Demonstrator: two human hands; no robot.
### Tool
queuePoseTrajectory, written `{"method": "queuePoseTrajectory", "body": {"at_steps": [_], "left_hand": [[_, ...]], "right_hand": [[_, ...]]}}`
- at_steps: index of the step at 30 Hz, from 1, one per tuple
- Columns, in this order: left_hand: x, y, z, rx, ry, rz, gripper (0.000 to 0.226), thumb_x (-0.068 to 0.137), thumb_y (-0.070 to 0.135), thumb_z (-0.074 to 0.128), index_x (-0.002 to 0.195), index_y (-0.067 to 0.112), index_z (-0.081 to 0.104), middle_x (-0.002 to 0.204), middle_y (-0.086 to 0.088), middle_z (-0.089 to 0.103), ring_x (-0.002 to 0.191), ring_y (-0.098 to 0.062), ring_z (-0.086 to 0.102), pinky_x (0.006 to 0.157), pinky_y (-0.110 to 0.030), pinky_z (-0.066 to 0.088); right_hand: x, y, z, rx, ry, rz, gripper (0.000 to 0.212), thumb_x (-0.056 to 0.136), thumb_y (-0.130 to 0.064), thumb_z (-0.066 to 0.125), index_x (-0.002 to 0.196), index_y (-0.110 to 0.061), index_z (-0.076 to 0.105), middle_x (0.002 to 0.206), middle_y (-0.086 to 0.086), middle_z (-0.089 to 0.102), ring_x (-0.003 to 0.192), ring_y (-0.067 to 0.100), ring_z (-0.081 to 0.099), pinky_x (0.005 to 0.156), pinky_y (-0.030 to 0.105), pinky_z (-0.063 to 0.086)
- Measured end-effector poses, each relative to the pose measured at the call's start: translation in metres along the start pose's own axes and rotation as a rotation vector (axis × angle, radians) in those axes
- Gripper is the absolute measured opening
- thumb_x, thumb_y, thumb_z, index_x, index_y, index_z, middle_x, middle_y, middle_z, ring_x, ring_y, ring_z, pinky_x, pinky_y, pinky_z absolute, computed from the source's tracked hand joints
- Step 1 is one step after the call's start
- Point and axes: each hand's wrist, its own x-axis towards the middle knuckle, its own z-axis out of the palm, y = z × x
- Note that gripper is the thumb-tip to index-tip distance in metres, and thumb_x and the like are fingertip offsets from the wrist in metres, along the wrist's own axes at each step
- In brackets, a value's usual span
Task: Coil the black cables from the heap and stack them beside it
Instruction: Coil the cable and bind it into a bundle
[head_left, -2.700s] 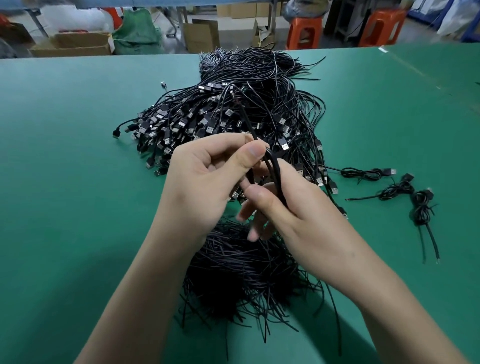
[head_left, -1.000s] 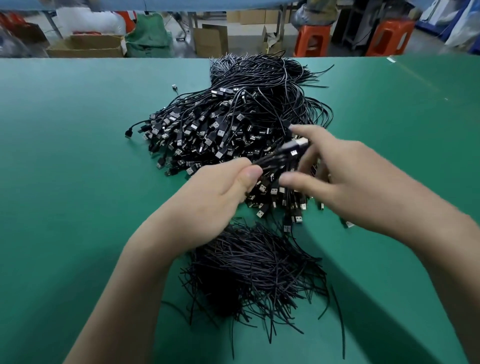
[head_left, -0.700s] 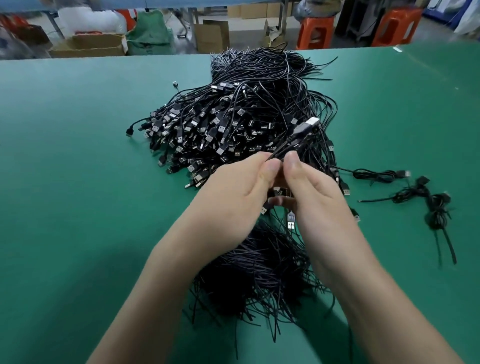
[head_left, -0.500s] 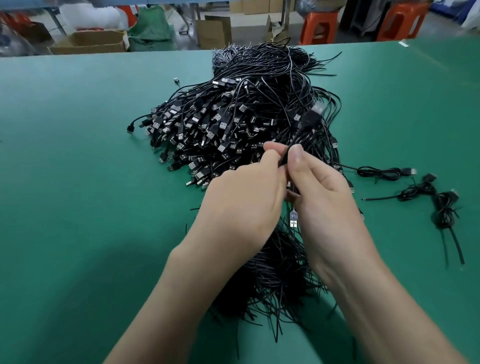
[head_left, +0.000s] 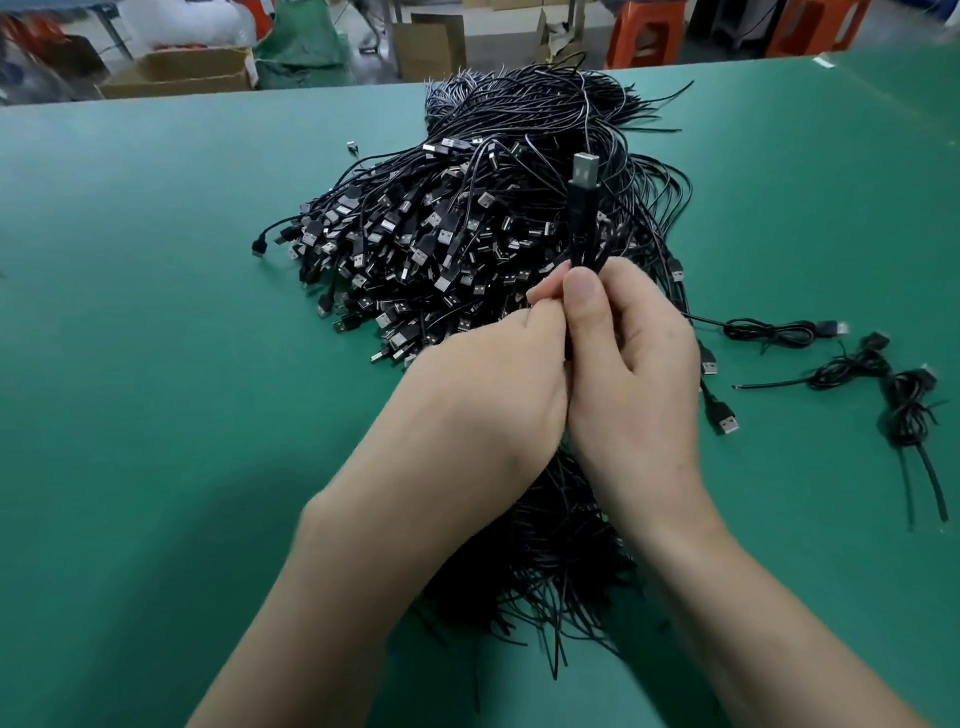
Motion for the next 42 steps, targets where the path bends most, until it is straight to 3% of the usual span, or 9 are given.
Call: {"method": "queuePoseTrajectory", "body": {"at_steps": [3, 5, 7, 13, 18, 22, 28, 37, 42], "left_hand": [[-0.007, -0.023, -0.014, -0.114, -0.053, 0.024, 0.032, 0.101, 0.047, 0.043, 0.101, 0.030, 0.070, 0.091, 0.016, 0.071, 0.087, -0.004, 0.062, 0.085, -0.037, 0.051], [-0.011, -0.041, -0.021, -0.100, -0.190, -0.016, 0.019, 0.098, 0.047, 0.060, 0.101, 0.042, 0.078, 0.095, 0.029, 0.072, 0.094, 0.006, 0.065, 0.095, -0.030, 0.053], [-0.011, -0.050, -0.020, -0.074, -0.348, -0.097, 0.006, 0.091, 0.040, 0.076, 0.090, 0.045, 0.079, 0.086, 0.032, 0.072, 0.086, 0.012, 0.065, 0.088, -0.021, 0.053], [-0.006, -0.045, -0.003, 0.032, -0.478, -0.241, 0.012, 0.079, 0.048, 0.085, 0.077, 0.039, 0.076, 0.073, 0.022, 0.072, 0.069, 0.002, 0.065, 0.062, -0.021, 0.048], [-0.002, -0.033, 0.008, 0.163, -0.484, -0.240, 0.018, 0.081, 0.049, 0.083, 0.084, 0.032, 0.076, 0.083, 0.013, 0.074, 0.083, -0.008, 0.068, 0.078, -0.026, 0.058], [-0.003, -0.035, 0.007, 0.149, -0.467, -0.213, 0.016, 0.084, 0.047, 0.080, 0.085, 0.031, 0.075, 0.081, 0.014, 0.072, 0.080, -0.006, 0.066, 0.075, -0.025, 0.055], [-0.006, -0.047, 0.002, -0.042, -0.414, -0.187, 0.010, 0.084, 0.046, 0.079, 0.079, 0.042, 0.072, 0.074, 0.020, 0.070, 0.070, 0.000, 0.064, 0.071, -0.027, 0.057], [-0.006, -0.059, -0.002, -0.306, -0.216, -0.109, 0.016, 0.090, 0.035, 0.078, 0.077, 0.029, 0.072, 0.065, 0.016, 0.072, 0.057, 0.004, 0.064, 0.067, -0.025, 0.058], [-0.004, -0.058, -0.007, -0.700, 0.033, -0.111, 0.011, 0.096, 0.021, 0.072, 0.085, 0.020, 0.072, 0.066, -0.003, 0.074, 0.057, -0.021, 0.074, 0.060, -0.024, 0.058]], "right_hand": [[0.010, 0.001, -0.009, 0.013, -0.007, 0.010, 0.029, 0.108, -0.021, 0.046, 0.084, -0.013, 0.060, 0.077, -0.004, 0.071, 0.076, 0.013, 0.070, 0.073, 0.039, 0.056], [0.015, -0.001, -0.015, 0.071, -0.047, 0.058, 0.030, 0.110, -0.021, 0.042, 0.084, -0.015, 0.056, 0.072, -0.005, 0.067, 0.066, 0.015, 0.070, 0.059, 0.038, 0.057], [0.017, -0.002, -0.020, 0.112, -0.085, 0.105, 0.030, 0.110, -0.023, 0.040, 0.085, -0.016, 0.054, 0.068, -0.006, 0.061, 0.053, 0.014, 0.062, 0.045, 0.032, 0.050], [0.020, -0.004, -0.023, 0.129, -0.167, 0.125, 0.032, 0.110, -0.028, 0.040, 0.080, -0.019, 0.049, 0.065, -0.006, 0.050, 0.047, 0.005, 0.038, 0.041, 0.016, 0.032], [0.024, -0.002, -0.027, 0.075, -0.162, 0.081, 0.031, 0.108, -0.030, 0.039, 0.082, -0.014, 0.045, 0.068, -0.006, 0.047, 0.052, 0.005, 0.037, 0.048, 0.015, 0.032], [0.027, -0.002, -0.028, 0.087, -0.176, 0.082, 0.030, 0.106, -0.032, 0.038, 0.081, -0.019, 0.045, 0.068, -0.008, 0.046, 0.053, 0.006, 0.037, 0.048, 0.015, 0.031], [0.027, 0.001, -0.028, 0.111, -0.234, 0.127, 0.033, 0.107, -0.031, 0.038, 0.090, -0.003, 0.042, 0.068, -0.008, 0.044, 0.053, 0.005, 0.037, 0.047, 0.017, 0.032], [0.025, -0.003, -0.031, 0.100, -0.442, 0.136, 0.021, 0.110, -0.017, 0.038, 0.094, -0.017, 0.052, 0.075, -0.007, 0.048, 0.055, 0.004, 0.038, 0.052, 0.019, 0.036], [0.025, -0.004, -0.031, 0.091, -0.432, 0.103, 0.023, 0.110, -0.016, 0.040, 0.090, -0.017, 0.053, 0.072, -0.007, 0.049, 0.052, 0.005, 0.036, 0.049, 0.019, 0.032]]}}
